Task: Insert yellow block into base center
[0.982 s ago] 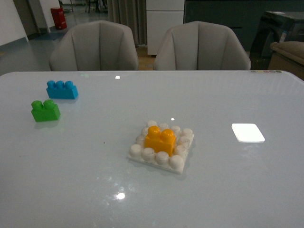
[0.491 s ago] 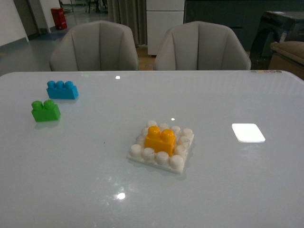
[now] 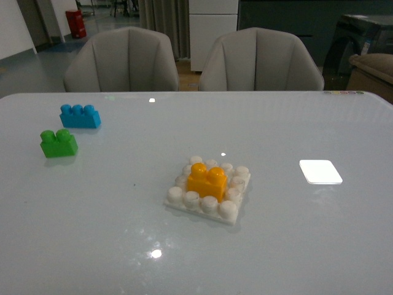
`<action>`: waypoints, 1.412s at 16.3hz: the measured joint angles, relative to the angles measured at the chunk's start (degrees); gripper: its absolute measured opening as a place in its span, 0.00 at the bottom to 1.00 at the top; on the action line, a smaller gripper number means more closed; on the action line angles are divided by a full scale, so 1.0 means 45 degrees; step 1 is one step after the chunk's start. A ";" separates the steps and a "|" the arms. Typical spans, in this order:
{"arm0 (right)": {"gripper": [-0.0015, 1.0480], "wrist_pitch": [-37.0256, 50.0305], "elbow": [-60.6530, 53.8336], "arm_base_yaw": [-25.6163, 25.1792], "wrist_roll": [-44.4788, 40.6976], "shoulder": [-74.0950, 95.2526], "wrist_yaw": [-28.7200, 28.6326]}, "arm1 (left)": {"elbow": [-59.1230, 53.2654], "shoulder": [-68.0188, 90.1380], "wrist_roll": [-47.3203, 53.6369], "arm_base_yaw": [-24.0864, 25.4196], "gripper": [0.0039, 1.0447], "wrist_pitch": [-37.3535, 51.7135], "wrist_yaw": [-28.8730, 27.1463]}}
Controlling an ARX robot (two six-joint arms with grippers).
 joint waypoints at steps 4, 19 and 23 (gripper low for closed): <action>0.94 0.0000 0.0000 0.0000 0.0000 0.0000 0.0000 | 0.0000 -0.1039 0.0000 0.0000 0.01 -0.1054 0.0000; 0.94 0.0000 0.0000 0.0000 0.0000 0.0000 0.0000 | 0.0005 -0.3332 0.0010 0.0000 0.95 -0.3531 0.0005; 0.94 0.0000 0.0000 0.0000 0.0000 0.0000 0.0000 | 0.0005 -0.3327 0.0005 0.0000 0.94 -0.3531 0.0005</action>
